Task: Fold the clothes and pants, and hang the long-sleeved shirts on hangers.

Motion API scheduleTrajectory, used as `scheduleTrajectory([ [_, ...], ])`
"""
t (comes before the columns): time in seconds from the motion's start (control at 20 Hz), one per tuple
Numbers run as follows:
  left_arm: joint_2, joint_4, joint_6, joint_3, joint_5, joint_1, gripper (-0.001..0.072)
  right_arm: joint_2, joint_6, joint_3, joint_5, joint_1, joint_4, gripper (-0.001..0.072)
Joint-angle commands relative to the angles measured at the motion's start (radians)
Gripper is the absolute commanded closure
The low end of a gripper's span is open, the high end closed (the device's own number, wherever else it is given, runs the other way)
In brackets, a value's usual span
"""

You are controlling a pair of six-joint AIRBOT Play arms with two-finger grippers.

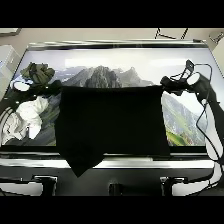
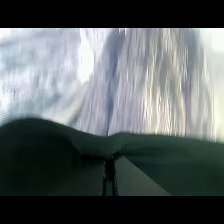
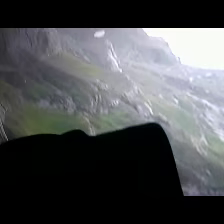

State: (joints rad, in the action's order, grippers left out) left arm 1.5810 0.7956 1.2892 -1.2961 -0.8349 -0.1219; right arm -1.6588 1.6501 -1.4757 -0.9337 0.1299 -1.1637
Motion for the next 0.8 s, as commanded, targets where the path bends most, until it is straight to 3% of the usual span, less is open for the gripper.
scheduleTrajectory([
  [0.0,-0.037,0.179,0.046,0.024,-0.471,-0.052,0.0685,0.031,-0.032,0.005,-0.419,0.008,-0.124,0.0676],
  [0.1,-0.037,0.245,0.045,0.106,-0.554,-0.042,0.0685,0.031,-0.032,0.073,-0.475,0.002,-0.205,0.0676],
  [0.3,-0.031,0.251,0.042,0.207,-0.451,-0.039,0.0685,0.016,-0.058,0.150,-0.420,0.003,-0.235,0.0676],
  [0.75,-0.020,0.252,0.042,0.198,-0.438,-0.057,0.0685,0.004,-0.045,0.153,-0.521,0.002,-0.203,0.0675],
])
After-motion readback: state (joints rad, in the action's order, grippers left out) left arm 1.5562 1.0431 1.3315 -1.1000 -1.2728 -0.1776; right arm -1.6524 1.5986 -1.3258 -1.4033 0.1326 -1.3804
